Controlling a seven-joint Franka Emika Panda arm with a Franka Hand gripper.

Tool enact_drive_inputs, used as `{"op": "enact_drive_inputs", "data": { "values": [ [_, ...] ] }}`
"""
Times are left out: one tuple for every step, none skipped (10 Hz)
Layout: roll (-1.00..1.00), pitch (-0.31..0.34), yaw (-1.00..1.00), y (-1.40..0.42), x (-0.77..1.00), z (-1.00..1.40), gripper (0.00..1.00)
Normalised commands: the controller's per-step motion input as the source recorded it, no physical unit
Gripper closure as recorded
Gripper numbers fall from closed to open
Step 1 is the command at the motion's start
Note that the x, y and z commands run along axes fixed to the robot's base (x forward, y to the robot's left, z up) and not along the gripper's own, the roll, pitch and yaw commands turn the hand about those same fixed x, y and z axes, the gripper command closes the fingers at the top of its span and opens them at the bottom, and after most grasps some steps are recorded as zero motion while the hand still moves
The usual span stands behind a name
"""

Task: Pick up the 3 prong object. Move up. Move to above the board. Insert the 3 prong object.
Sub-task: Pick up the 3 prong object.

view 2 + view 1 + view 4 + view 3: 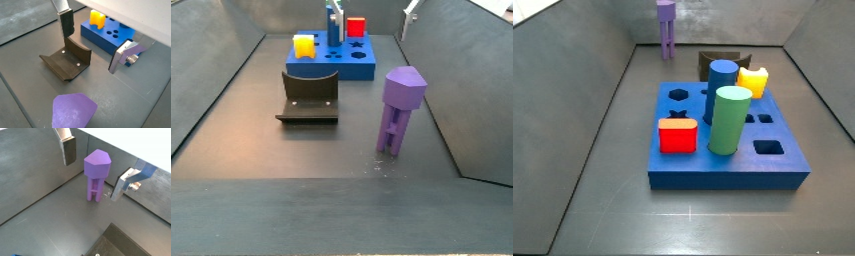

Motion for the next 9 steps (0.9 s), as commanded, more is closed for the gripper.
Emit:
{"op": "enact_drive_inputs", "data": {
  "values": [
    [0.01,0.0,0.0,0.0,-0.02,0.0,0.0],
    [0.0,0.0,0.0,0.04,0.0,-0.06,0.0],
    [0.0,0.0,0.0,0.0,0.0,-0.04,0.0],
    [0.0,0.0,0.04,0.29,0.0,-0.16,0.0],
    [0.0,0.0,0.02,0.36,-0.1,-0.11,0.0],
    [0.0,0.0,0.03,0.35,-0.07,-0.12,0.0],
    [0.0,0.0,0.03,0.26,-0.08,-0.08,0.0],
    [-0.05,-0.013,0.0,0.17,-0.11,0.0,0.0],
    [0.0,-0.03,0.0,0.26,-0.26,-0.13,0.0]
  ]
}}
